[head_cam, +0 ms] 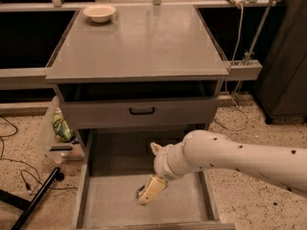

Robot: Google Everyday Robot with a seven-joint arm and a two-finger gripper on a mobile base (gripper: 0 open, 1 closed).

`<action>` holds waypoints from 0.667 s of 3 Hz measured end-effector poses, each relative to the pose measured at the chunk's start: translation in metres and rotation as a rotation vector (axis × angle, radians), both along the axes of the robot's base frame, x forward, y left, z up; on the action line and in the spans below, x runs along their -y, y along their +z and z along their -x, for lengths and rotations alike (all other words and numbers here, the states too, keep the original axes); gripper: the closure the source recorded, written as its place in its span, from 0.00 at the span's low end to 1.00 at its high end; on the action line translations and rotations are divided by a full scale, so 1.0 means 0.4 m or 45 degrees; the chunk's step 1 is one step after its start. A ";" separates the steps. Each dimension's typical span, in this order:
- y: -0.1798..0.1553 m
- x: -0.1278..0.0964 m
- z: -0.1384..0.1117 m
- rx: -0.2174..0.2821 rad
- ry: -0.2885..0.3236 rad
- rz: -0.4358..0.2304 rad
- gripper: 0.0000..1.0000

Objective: Pick redbull can from middle drawer and place on counter

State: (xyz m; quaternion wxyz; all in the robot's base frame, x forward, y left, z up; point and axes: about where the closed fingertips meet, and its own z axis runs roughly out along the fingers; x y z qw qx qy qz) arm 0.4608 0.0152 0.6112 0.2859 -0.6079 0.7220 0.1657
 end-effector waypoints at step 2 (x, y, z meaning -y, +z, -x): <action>-0.192 -0.124 -0.048 0.082 0.223 -0.094 0.00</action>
Offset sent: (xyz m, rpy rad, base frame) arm 0.0141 0.0673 -0.0871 0.0819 -0.0928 0.2314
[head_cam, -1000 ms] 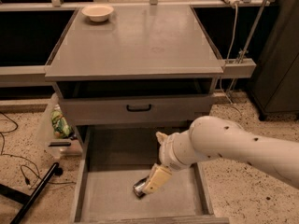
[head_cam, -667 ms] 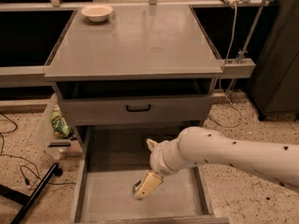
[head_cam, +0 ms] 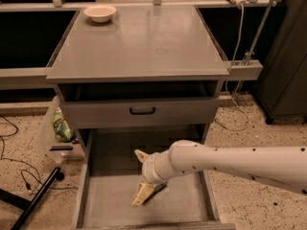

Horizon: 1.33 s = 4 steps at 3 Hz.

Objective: Pick redbull can from middle drawer and place on counter

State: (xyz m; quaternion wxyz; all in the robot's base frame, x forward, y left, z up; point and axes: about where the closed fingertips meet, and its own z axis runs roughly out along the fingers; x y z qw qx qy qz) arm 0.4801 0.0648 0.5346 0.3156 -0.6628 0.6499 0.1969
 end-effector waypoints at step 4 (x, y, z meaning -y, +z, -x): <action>-0.184 0.038 -0.090 -0.085 -0.082 -0.185 0.00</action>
Offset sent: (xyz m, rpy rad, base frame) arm 0.0253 -0.0186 -0.0475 0.0550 0.0199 -0.0675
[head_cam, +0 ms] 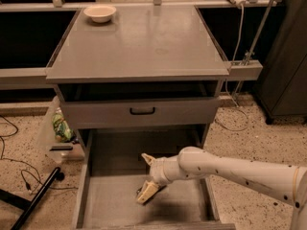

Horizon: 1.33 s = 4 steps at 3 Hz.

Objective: Pick redbull can from middle drawer and place on counter

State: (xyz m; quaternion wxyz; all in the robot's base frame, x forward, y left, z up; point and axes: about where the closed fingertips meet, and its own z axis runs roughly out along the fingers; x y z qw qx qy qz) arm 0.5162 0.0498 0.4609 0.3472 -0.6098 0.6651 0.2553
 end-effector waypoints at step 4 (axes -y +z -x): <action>-0.141 0.000 -0.013 -0.009 0.071 0.080 0.00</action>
Offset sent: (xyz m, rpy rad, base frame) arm 0.0062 -0.0124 -0.0547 0.0883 0.0309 0.0080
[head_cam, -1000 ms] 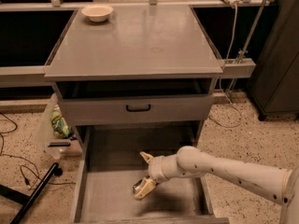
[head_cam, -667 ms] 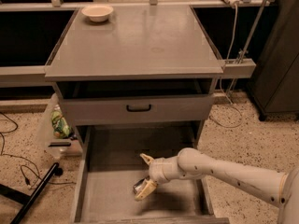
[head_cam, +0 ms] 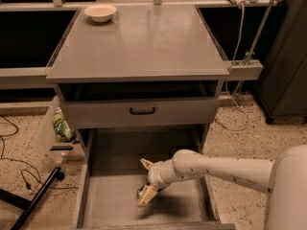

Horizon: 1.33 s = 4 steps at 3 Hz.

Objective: Pick redbull can from middle drawer and place on counter

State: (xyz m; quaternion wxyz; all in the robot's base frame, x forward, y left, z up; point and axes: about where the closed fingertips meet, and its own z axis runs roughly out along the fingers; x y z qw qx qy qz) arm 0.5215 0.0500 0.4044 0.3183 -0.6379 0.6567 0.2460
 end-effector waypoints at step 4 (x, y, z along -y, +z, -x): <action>-0.084 0.096 -0.042 -0.095 -0.098 -0.037 0.42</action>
Offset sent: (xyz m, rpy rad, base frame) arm 0.0258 -0.0517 -0.0362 0.0406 0.0633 -0.1132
